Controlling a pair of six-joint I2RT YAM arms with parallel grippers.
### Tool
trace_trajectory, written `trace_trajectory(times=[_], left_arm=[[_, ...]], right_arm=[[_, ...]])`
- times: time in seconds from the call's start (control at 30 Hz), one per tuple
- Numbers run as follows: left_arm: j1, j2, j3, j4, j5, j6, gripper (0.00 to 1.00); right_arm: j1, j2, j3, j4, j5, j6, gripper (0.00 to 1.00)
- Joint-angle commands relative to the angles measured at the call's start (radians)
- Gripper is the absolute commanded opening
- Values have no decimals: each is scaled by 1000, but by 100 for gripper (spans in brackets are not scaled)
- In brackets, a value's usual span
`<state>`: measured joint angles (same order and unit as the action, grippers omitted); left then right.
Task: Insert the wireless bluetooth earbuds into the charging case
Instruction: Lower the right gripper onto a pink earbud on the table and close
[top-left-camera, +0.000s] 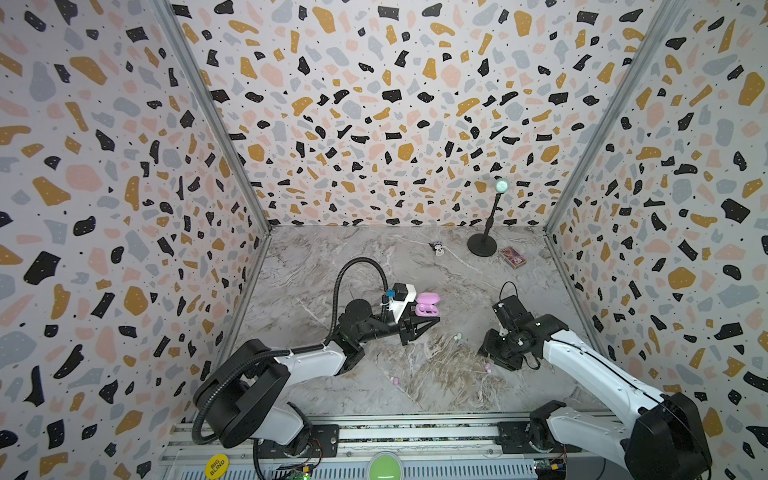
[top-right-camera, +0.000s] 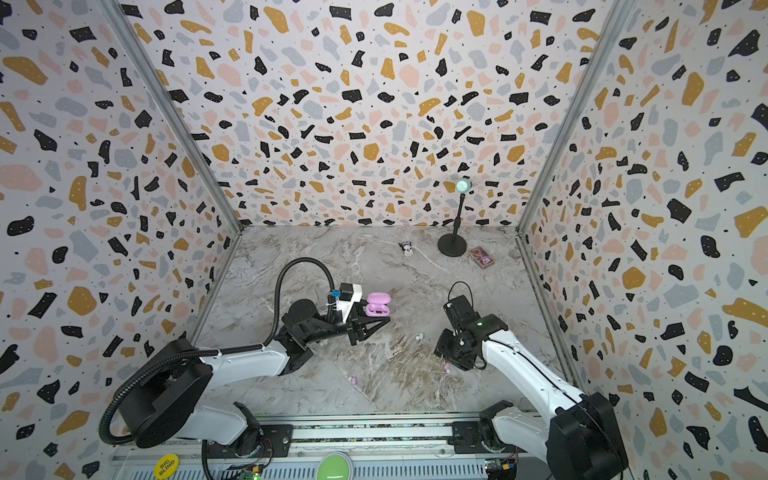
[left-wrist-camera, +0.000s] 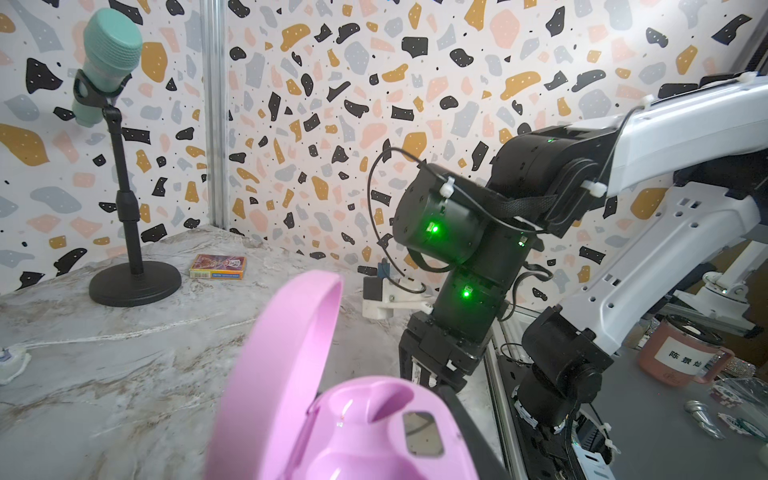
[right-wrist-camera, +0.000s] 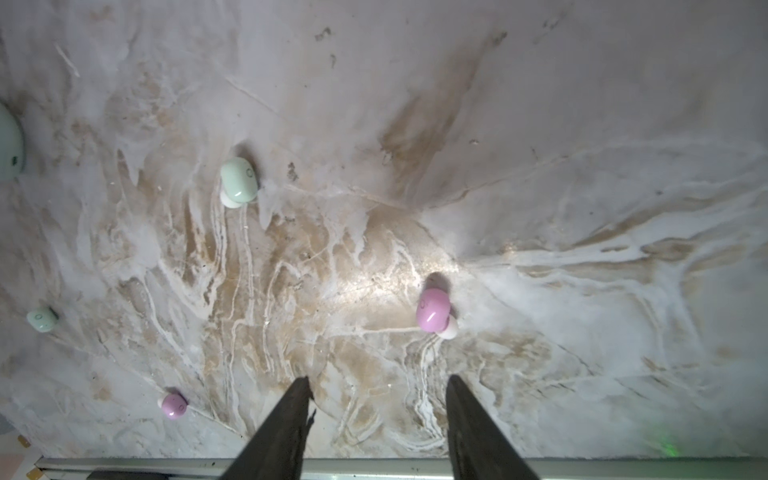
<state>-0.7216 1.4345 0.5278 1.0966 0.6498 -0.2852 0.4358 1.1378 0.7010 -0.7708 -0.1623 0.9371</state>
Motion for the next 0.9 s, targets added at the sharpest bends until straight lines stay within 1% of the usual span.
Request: trace_trajectory(times=[0.0, 0.17, 0.4, 0.87], left_arm=[[2, -24, -13, 97, 10, -15, 0], [2, -35, -20, 97, 19, -14, 0], [3, -33, -24, 101, 37, -14, 0], [2, -52, -38, 109, 45, -17, 0]], right_arm=[[-5, 34, -15, 26, 27, 36, 50], [-5, 72, -25, 37, 46, 36, 46], [-5, 93, -53, 53, 74, 36, 43], [-5, 178, -78, 117, 84, 18, 35]])
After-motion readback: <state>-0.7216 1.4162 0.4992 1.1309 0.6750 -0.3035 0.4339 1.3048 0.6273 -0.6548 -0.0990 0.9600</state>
